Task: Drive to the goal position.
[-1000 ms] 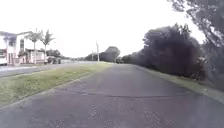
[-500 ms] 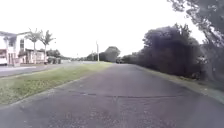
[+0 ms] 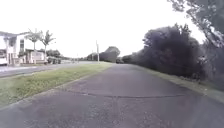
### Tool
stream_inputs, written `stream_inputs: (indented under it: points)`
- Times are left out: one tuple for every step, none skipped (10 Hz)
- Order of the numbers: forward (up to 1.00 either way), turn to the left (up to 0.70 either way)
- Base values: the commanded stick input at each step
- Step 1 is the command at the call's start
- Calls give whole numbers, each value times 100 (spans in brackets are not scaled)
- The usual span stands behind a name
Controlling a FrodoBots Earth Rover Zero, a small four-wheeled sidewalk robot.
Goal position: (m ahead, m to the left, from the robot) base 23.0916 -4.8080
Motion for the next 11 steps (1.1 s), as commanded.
stream_inputs:
  points:
    - [6,0]
    - [6,0]
    - [6,0]
    - [5,0]
    - [6,0]
    - [5,0]
    - [5,0]
    - [6,0]
    - [6,0]
    - [5,0]
    - [6,0]
